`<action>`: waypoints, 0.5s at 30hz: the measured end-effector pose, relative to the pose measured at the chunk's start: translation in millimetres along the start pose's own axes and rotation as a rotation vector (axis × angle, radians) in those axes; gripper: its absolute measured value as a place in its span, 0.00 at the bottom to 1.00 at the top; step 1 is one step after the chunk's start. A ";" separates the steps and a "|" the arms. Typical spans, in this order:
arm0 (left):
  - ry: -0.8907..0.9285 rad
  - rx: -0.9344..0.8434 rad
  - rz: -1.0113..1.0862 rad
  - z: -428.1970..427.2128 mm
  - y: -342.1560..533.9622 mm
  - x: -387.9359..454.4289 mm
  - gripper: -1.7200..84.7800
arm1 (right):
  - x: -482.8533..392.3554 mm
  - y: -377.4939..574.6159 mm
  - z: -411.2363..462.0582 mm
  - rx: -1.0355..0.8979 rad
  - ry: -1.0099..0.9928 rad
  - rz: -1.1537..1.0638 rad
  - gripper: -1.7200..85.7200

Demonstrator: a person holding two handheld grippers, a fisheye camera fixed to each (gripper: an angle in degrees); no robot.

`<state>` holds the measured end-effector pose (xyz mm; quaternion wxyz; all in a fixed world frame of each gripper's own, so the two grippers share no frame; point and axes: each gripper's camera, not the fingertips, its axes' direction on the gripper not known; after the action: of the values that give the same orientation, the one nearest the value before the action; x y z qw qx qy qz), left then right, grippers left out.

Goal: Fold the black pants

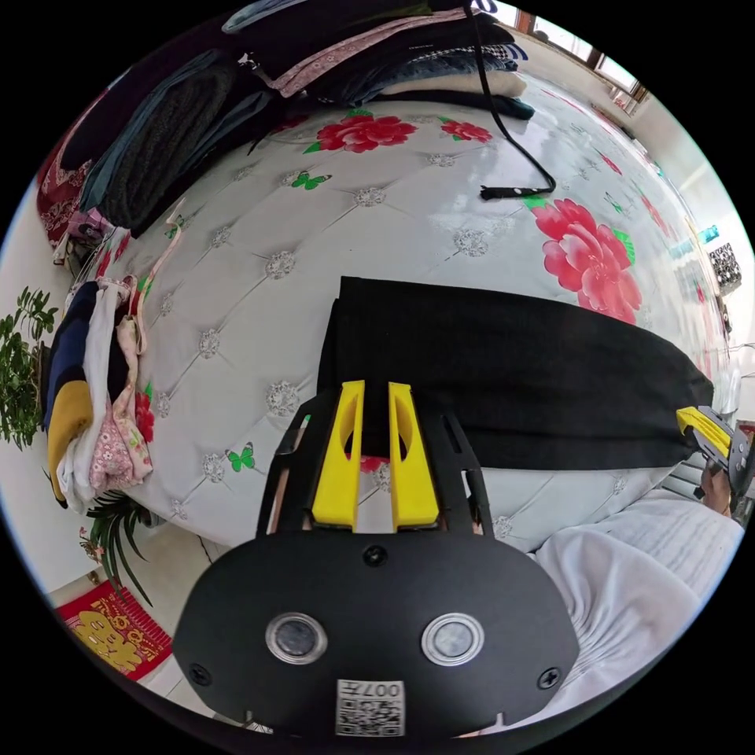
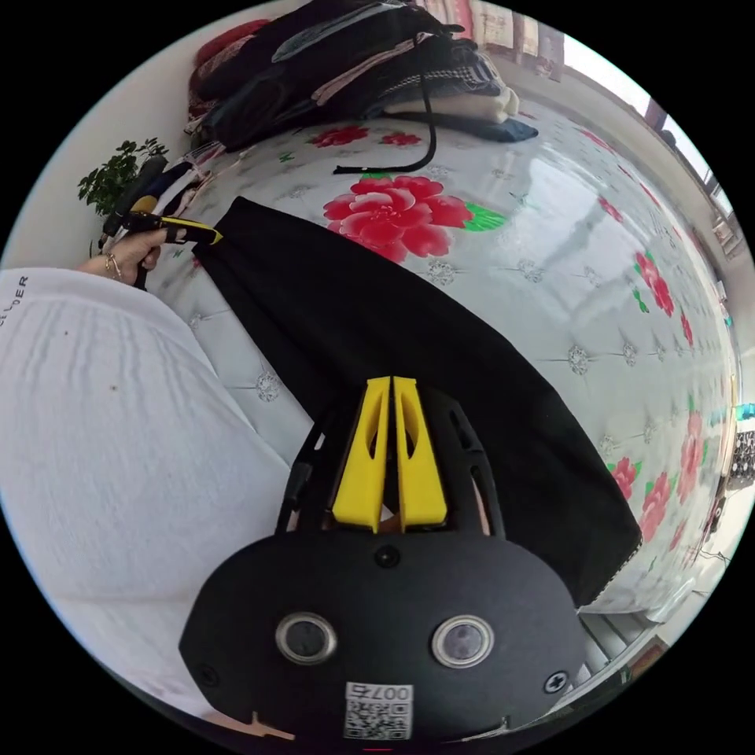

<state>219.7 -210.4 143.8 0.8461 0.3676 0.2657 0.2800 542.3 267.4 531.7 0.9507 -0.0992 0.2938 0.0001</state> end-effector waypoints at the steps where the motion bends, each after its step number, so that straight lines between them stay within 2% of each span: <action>1: -0.001 0.000 0.000 -0.4 -0.3 0.9 0.08 | -4.7 -1.4 -0.9 0.003 -0.004 -0.022 0.03; 5: 0.003 0.002 -0.005 -3.3 -1.3 4.8 0.08 | -13.7 -6.6 25.5 -0.113 -0.002 -0.045 0.05; 15: 0.028 0.001 -0.017 -11.3 -0.6 6.0 0.07 | -1.1 -7.0 13.1 -0.100 -0.011 -0.018 0.06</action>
<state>216.7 -201.4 135.2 0.8444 0.3620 0.2807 0.2778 549.1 263.1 544.2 0.9462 -0.1492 0.2872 0.0067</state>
